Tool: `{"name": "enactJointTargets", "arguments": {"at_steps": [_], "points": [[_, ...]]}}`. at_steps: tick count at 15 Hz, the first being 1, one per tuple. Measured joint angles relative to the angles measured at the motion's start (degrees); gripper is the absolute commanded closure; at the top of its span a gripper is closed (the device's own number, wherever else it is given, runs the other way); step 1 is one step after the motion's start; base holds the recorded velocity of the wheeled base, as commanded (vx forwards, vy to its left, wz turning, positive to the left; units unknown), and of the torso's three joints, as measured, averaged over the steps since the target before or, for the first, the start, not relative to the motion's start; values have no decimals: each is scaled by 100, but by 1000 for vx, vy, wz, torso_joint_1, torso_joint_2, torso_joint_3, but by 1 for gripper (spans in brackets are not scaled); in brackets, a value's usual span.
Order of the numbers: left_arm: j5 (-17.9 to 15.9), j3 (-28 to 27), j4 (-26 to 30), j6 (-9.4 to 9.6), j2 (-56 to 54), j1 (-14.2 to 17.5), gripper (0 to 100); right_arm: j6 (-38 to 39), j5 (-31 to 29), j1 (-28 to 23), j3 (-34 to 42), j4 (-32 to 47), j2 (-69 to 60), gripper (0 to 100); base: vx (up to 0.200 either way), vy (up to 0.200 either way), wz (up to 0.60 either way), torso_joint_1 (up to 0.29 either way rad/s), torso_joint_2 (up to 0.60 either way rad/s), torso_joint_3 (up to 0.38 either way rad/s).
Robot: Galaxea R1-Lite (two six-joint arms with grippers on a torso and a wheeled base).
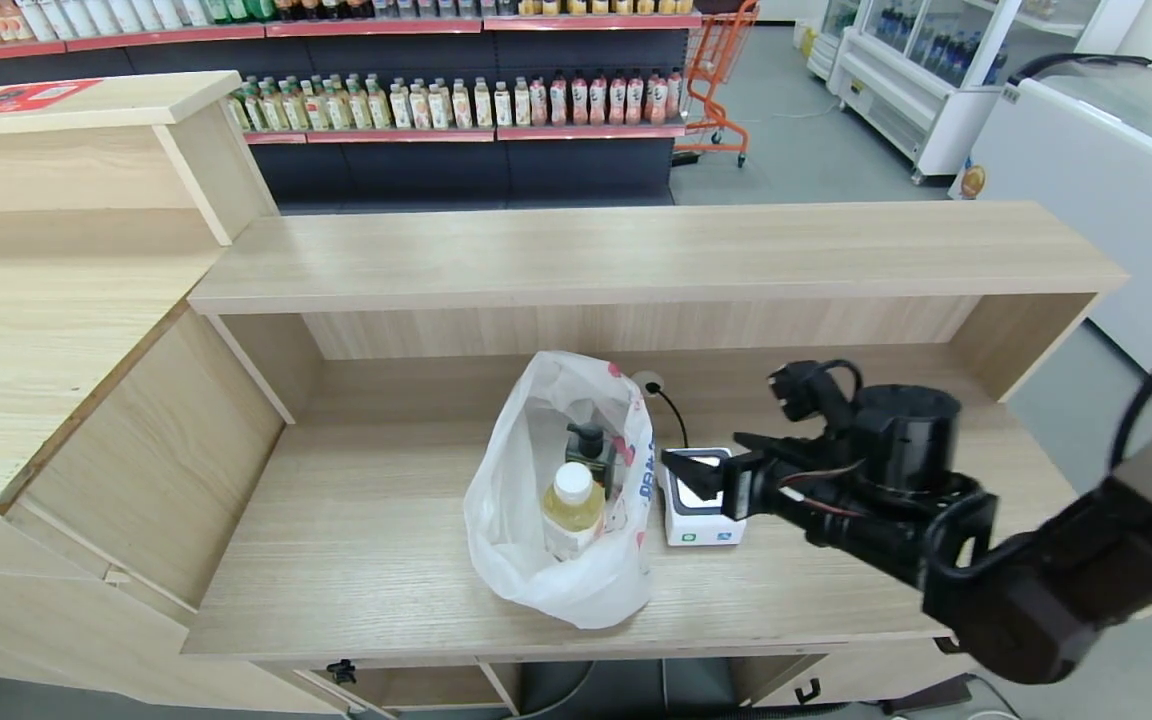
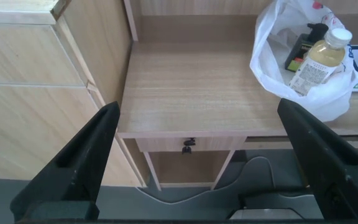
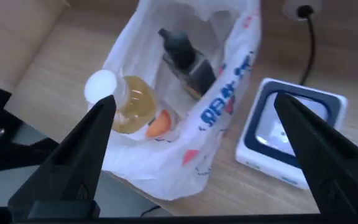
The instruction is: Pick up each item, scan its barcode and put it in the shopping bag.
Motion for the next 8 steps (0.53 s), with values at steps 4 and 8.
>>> {"name": "enactJointTargets", "arguments": {"at_steps": [4, 8], "points": [[0, 0, 0, -2, 0, -2, 0, -246, -467, -735, 916, 1414, -2333, 0, 0, 0, 0, 0, 0, 0], [0, 0, 0, -2, 0, -2, 0, -366, -725, -1179, 2431, 2640, -5141, 0, 0, 0, 0, 0, 0, 0]]}}
